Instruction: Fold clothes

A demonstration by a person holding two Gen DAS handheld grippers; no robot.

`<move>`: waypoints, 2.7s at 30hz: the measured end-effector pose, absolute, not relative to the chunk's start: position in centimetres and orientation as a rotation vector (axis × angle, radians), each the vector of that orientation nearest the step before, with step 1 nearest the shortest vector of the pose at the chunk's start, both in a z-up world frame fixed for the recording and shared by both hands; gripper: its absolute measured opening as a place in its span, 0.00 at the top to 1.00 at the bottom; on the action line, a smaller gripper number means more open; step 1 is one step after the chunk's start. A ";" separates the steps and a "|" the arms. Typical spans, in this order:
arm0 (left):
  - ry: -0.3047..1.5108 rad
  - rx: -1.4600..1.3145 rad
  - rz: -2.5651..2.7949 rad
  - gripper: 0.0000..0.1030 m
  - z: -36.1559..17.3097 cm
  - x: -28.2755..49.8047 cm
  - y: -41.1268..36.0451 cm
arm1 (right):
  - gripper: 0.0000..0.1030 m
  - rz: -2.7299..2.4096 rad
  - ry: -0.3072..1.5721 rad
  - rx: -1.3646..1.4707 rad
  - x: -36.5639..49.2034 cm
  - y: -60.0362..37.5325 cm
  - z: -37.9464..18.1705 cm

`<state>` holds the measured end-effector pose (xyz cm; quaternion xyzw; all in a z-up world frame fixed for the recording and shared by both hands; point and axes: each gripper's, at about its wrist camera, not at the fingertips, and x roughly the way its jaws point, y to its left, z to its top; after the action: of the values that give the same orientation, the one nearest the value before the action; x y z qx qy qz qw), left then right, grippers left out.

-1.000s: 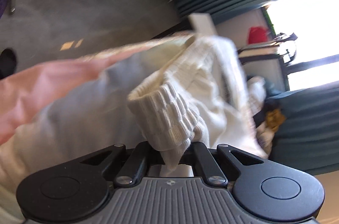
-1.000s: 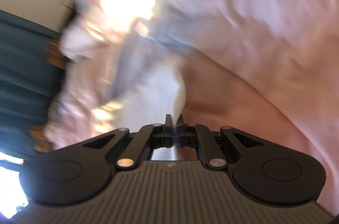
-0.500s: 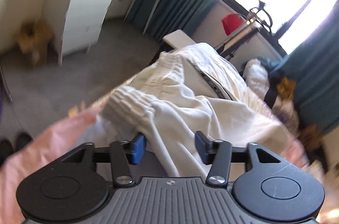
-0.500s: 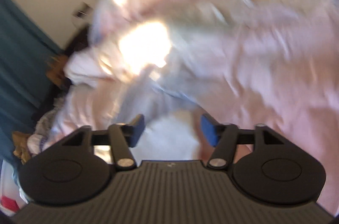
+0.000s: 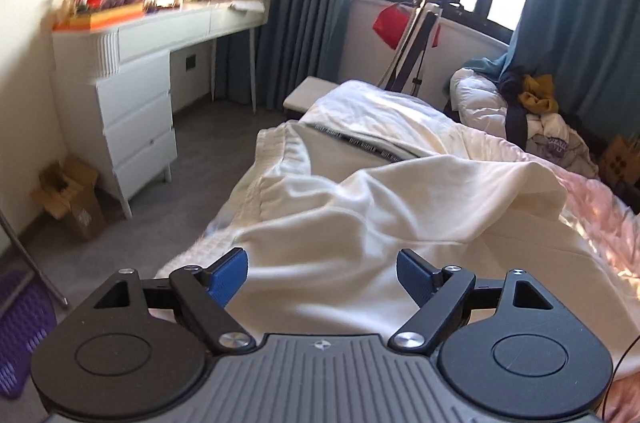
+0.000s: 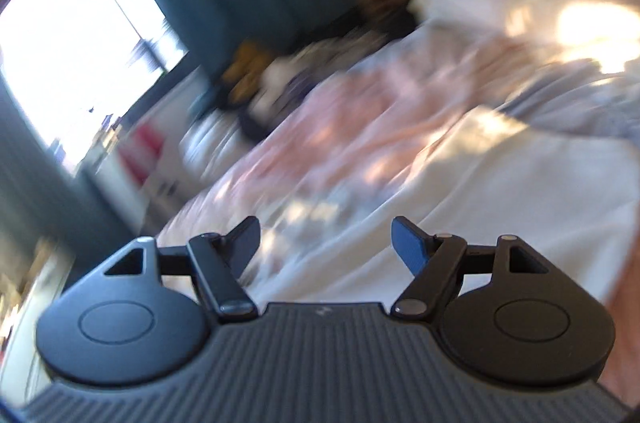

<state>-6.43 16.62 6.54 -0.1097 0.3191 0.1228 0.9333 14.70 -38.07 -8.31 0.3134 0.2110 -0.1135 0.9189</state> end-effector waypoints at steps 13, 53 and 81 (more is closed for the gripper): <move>0.654 -0.093 -0.083 0.18 -0.8 11.8 3.3 | 0.27 -0.060 0.531 0.517 16.0 -33.9 -8.3; 0.756 0.667 -0.443 0.19 -6.5 34.9 -25.6 | 0.27 -0.201 0.561 0.810 18.0 -40.4 -13.1; 0.665 0.658 -0.270 0.93 -0.5 40.8 -27.2 | 0.27 -0.195 0.593 0.944 18.6 -41.5 -15.0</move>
<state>40.84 -27.18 -0.45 0.3160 0.3195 -0.1298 0.8839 18.62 -41.52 -14.96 0.4474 0.2808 -0.0922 0.8441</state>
